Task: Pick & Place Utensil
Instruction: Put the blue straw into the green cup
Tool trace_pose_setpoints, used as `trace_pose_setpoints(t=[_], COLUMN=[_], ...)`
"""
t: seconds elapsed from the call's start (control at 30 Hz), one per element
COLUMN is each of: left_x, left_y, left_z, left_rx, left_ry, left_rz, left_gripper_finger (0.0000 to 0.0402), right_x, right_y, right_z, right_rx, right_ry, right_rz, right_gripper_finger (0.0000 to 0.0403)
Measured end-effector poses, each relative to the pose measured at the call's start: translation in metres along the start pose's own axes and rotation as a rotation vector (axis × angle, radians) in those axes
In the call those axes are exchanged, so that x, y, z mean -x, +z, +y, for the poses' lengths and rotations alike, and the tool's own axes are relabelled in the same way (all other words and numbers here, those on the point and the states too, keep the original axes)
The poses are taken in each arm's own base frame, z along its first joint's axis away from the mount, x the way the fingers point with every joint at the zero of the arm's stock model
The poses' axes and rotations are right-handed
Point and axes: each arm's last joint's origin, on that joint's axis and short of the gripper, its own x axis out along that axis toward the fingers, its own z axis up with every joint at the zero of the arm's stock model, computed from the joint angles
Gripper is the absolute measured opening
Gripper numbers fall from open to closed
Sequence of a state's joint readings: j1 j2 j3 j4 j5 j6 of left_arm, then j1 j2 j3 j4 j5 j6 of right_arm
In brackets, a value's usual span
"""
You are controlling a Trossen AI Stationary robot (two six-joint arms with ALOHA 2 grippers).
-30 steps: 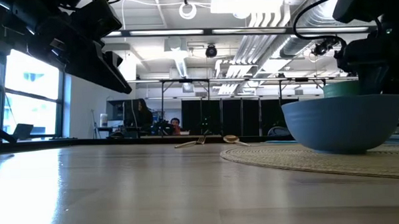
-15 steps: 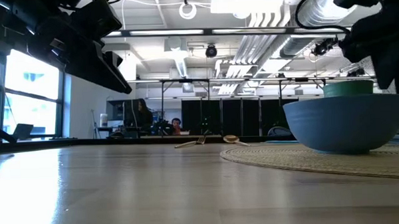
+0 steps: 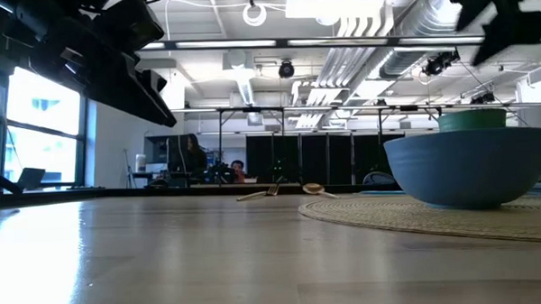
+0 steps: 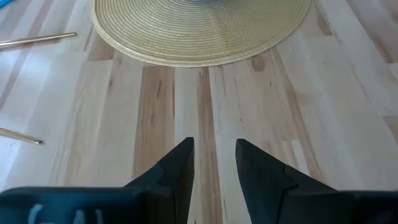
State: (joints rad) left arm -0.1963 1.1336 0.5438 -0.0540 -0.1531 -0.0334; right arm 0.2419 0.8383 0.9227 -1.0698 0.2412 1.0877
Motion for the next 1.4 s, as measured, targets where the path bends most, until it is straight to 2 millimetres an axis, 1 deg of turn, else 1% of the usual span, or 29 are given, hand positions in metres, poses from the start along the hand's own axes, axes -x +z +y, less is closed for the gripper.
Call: trace_pose_setpoints(t=[0.1, 0.2, 0.27, 0.37, 0.5, 0.63, 0.73, 0.83, 0.97, 1.1, 1.13, 1.2, 1.27, 1.3, 1.4], left_x=[0.0, 0.0, 0.0, 0.0, 0.0, 0.0, 0.0, 0.0, 0.0, 0.0, 0.0, 0.0, 0.0, 0.0, 0.0], left_y=[0.0, 0.0, 0.001, 0.001, 0.001, 0.001, 0.001, 0.001, 0.001, 0.001, 0.001, 0.001, 0.001, 0.001, 0.003], left_z=[0.001, 0.002, 0.002, 0.002, 0.002, 0.002, 0.002, 0.002, 0.002, 0.002, 0.002, 0.002, 0.002, 0.002, 0.003], left_rx=[-0.003, -0.013, -0.026, -0.032, -0.037, -0.038, -0.046, -0.058, -0.061, -0.061, -0.061, -0.061, -0.061, -0.061, -0.057], left_ry=[0.033, 0.069, 0.078, 0.078, 0.078, 0.078, 0.077, 0.078, 0.078, 0.077, 0.077, 0.078, 0.077, 0.077, 0.091], left_rz=[-0.001, -0.003, -0.008, -0.011, -0.012, -0.011, -0.011, -0.01, -0.011, -0.01, -0.011, -0.01, -0.01, -0.011, -0.03], left_gripper_finger=[0.0115, 0.0115, 0.0115, 0.0115, 0.0115, 0.0115, 0.0115, 0.0115, 0.0115, 0.0115, 0.0115, 0.0115, 0.0115, 0.0115, 0.0115], right_x=[0.011, 0.017, 0.017, 0.009, -0.014, -0.044, -0.068, -0.092, -0.122, -0.15, -0.157, -0.17, -0.181, -0.185, -0.191], right_y=[0.013, 0.028, 0.04, 0.06, 0.09, 0.122, 0.144, 0.159, 0.169, 0.173, 0.173, 0.173, 0.174, 0.175, 0.175], right_z=[0.006, 0.007, 0.005, 0.0, -0.017, -0.044, -0.066, -0.089, -0.118, -0.142, -0.149, -0.163, -0.177, -0.183, -0.197], right_rx=[0.033, 0.06, 0.08, 0.096, 0.111, 0.046, 0.01, -0.008, -0.035, -0.059, -0.075, -0.123, -0.151, -0.158, -0.147], right_ry=[-0.01, -0.059, -0.111, -0.191, -0.334, -0.456, -0.447, -0.424, -0.447, -0.542, -0.542, -0.473, -0.397, -0.387, -0.436], right_rz=[-0.19, -0.323, -0.375, -0.404, -0.35, -0.33, -0.305, -0.237, -0.138, -0.063, -0.042, 0.012, 0.039, 0.043, 0.045], right_gripper_finger=[0.0338, 0.0338, 0.0338, 0.0338, 0.0338, 0.0338, 0.0338, 0.0338, 0.033, 0.0313, 0.0308, 0.0295, 0.0281, 0.0273, 0.0248])
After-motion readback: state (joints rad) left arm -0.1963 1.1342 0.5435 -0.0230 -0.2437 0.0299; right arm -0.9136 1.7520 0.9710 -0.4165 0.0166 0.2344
